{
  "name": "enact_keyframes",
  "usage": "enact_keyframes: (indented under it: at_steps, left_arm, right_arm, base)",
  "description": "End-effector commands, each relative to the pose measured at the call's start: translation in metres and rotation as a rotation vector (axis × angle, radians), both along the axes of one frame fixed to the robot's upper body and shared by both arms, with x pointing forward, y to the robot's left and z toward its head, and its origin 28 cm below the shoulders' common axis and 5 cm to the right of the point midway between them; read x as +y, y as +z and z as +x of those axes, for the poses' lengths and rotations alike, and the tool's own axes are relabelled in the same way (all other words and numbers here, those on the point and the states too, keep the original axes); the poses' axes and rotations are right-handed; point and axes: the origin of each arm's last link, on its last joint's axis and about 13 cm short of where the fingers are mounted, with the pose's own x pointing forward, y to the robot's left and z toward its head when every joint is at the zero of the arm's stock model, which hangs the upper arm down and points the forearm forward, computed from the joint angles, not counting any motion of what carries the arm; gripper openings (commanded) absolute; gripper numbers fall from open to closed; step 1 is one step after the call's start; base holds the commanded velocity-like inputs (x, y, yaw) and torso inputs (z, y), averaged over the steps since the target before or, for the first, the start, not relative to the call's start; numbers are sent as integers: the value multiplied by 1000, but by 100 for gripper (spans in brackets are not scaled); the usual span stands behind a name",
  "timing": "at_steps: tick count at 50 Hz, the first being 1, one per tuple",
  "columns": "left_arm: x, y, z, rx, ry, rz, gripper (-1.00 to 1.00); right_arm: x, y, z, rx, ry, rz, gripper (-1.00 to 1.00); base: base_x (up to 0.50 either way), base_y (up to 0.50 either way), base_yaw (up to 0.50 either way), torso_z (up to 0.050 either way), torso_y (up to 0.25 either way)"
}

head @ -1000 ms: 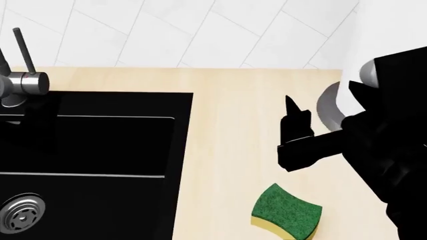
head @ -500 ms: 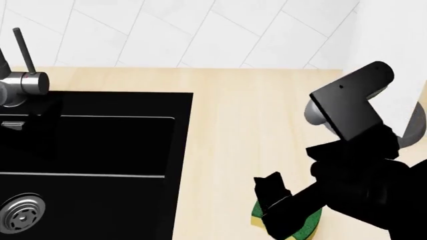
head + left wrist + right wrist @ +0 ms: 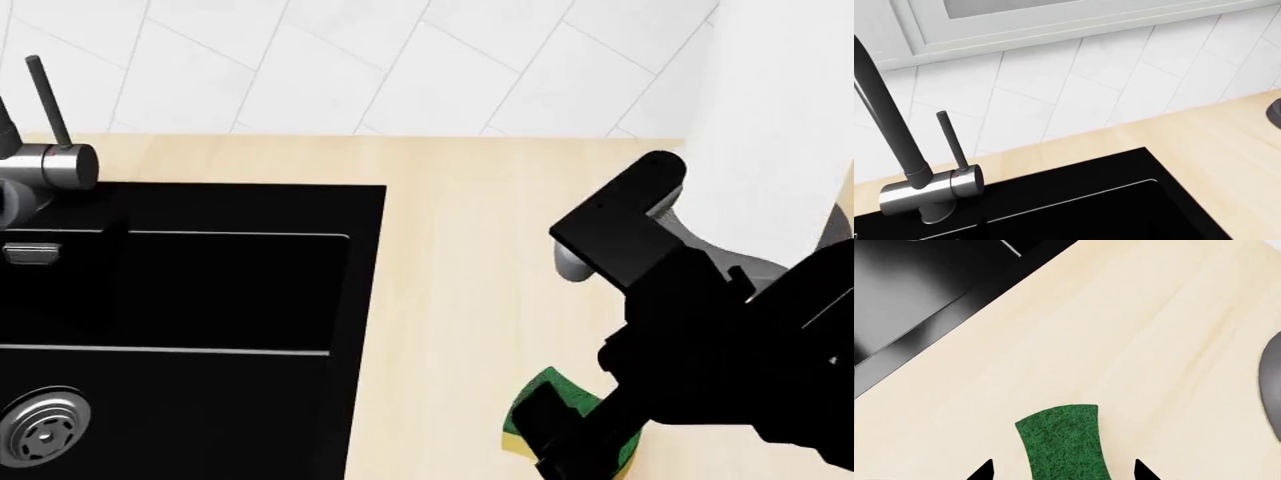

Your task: Pick the pan and sponge and place them into the sink. Then turn on the water.

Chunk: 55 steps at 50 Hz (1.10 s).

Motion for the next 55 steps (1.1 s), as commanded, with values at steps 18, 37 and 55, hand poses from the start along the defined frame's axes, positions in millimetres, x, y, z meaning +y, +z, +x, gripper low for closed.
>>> enact_keyframes:
  at_steps: [18,37,55]
  left_arm:
    - [6,-8,-2,23,-3,-6,100]
    - [4,-7,0,27,-5,-2,100]
    - [3,-11,0,32,-14,0,100]
  right_arm:
    - [3,-34,20,55,76,-81,100]
    - [2,-52,27,93,68,-52,100]
    - [3,-51,25,89,66,-4,-100]
  base:
    - [0,0,0,0,0]
    - [0,0,0,0,0]
    - [0,0,0,0,0]
